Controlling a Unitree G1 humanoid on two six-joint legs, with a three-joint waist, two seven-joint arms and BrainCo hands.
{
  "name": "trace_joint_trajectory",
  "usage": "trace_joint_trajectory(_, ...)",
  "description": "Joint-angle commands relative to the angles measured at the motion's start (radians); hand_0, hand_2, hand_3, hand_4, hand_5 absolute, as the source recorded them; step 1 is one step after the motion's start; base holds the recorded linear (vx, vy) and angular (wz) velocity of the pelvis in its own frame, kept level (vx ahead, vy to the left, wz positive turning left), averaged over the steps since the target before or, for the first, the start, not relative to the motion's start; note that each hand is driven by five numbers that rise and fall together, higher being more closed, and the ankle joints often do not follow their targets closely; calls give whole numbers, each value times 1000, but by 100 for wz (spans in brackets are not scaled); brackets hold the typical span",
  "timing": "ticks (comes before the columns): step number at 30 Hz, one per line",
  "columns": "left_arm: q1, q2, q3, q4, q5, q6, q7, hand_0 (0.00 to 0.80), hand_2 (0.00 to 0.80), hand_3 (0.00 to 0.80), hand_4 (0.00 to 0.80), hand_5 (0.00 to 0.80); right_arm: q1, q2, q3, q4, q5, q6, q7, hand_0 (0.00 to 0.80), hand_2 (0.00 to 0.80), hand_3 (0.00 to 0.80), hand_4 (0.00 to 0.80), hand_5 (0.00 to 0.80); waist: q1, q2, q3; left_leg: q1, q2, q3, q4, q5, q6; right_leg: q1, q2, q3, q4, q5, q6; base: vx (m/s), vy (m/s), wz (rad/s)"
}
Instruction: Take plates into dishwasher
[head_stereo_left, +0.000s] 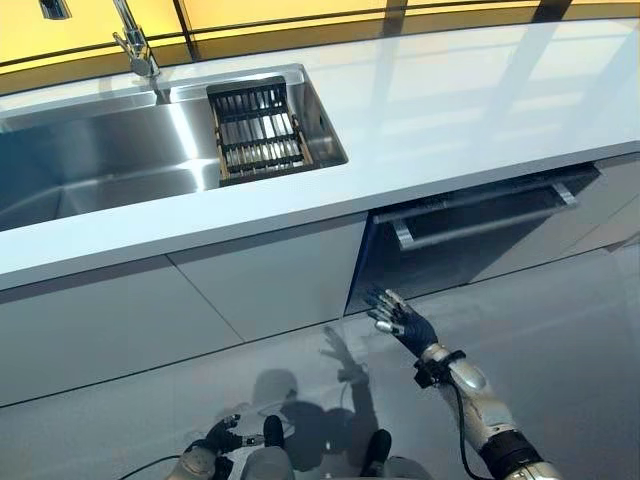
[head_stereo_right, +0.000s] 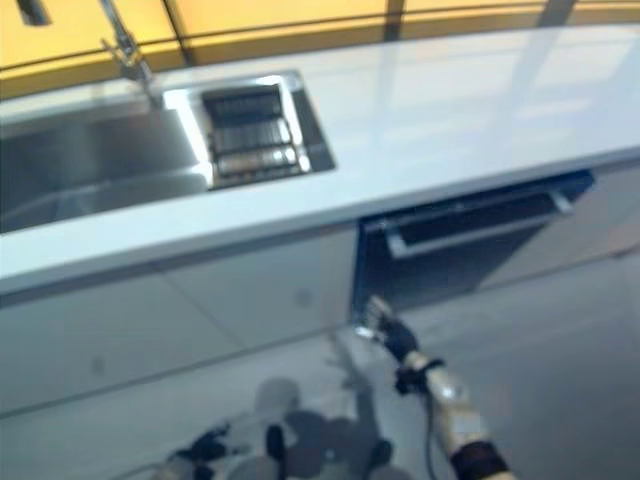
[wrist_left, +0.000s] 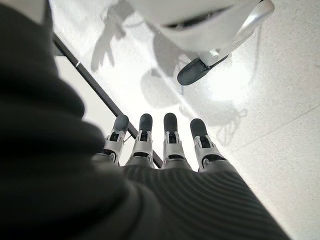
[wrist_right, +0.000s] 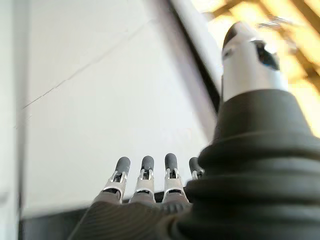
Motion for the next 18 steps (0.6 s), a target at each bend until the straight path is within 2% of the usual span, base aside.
trace_joint_trajectory(1,-47,34,11,11,2,-1,28,0,0,0,0,0,-11,-44,35,-49,-115,-16,-11,0,0,0,0,0,17,-50,8,-31,26,2,-2,-9,-15,44,-64,19,52,-76,71,0,0,0)
trace_joint_trajectory(5,-45,36,28,38,-8,-9,40,0,0,0,0,0,11,-28,61,75,-186,24,-31,0,0,0,0,0,32,-59,-1,-27,18,-12,-2,-15,-10,64,-69,8,49,-74,79,14,20,2)
trace_joint_trajectory(6,-46,33,31,44,-4,-8,42,0,0,0,0,0,13,-13,64,130,-215,14,-47,0,0,0,0,0,38,-60,-5,-28,14,-19,-2,-16,-8,70,-71,6,45,-72,81,43,44,11)
trace_joint_trajectory(9,-47,30,31,55,-5,-1,41,0,0,0,0,0,11,5,67,244,-283,49,-124,0,0,0,0,0,51,-61,-15,-28,8,-30,-2,-18,-7,82,-76,1,42,-71,88,59,64,16)
trace_joint_trajectory(10,-50,24,28,72,-6,4,41,0,0,0,0,0,4,21,70,331,-316,67,-204,0,0,0,0,0,61,-61,-24,-26,3,-40,-2,-21,-3,92,-80,-3,39,-67,93,89,102,6)
trace_joint_trajectory(13,-53,20,22,102,-14,1,30,0,0,0,0,0,-12,53,44,453,-289,139,-294,0,0,0,0,0,74,-64,-37,-19,-11,-49,-2,-31,6,109,-89,-4,36,-66,103,99,138,18)
trace_joint_trajectory(16,-58,10,19,120,-27,11,-2,0,0,0,0,0,-26,83,27,548,-295,217,-322,0,0,0,0,0,86,-66,-47,-10,-33,-58,-2,-47,23,123,-105,-2,37,-59,119,86,183,16)
trace_joint_trajectory(18,-60,8,18,130,-31,10,-20,0,0,0,0,0,-35,99,19,602,-308,241,-317,0,0,0,0,0,93,-67,-52,-4,-46,-64,-2,-56,36,127,-119,0,49,-57,129,67,168,12)
